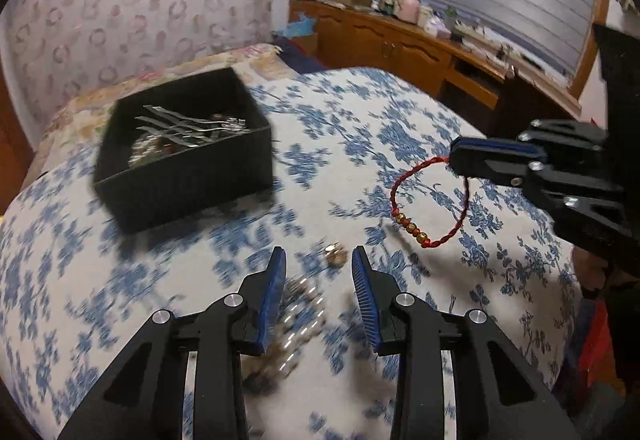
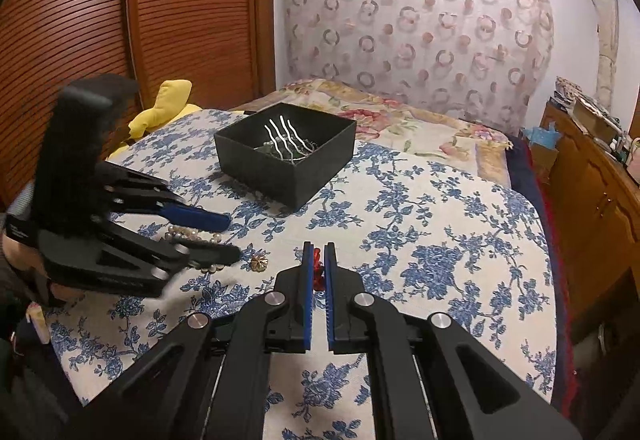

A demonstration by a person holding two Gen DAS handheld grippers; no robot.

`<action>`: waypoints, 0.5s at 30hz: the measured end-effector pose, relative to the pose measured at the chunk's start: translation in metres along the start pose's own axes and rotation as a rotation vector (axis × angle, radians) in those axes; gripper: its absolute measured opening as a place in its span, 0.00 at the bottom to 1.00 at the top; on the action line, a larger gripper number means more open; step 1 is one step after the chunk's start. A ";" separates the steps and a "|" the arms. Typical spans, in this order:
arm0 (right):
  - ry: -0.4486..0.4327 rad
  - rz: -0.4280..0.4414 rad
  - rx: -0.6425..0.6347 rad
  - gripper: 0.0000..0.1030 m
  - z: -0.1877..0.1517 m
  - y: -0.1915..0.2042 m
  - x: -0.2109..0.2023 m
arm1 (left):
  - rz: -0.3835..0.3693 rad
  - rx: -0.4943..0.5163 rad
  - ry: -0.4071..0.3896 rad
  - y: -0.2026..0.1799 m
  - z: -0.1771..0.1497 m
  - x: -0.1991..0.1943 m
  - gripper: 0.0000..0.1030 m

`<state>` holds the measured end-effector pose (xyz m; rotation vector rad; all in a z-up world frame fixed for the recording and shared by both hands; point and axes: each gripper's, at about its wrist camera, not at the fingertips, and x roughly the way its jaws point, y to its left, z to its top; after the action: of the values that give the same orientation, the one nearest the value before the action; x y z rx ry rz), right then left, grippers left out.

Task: Organize jewelry
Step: 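Lift the red bracelet with the right gripper while the left grasps the gold flower ring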

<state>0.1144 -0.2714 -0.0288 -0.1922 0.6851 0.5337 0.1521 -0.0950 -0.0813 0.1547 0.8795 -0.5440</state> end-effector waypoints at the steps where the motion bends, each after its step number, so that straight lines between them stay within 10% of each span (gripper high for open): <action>1: -0.003 -0.001 0.002 0.06 0.000 -0.001 -0.002 | 0.007 0.008 0.008 -0.002 0.002 0.003 0.31; 15: -0.018 0.003 -0.001 0.06 0.003 -0.003 -0.007 | 0.066 0.071 0.029 -0.015 0.006 0.020 0.14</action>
<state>0.1135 -0.2757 -0.0220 -0.1876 0.6681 0.5385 0.1593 -0.1177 -0.0912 0.2558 0.8811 -0.5122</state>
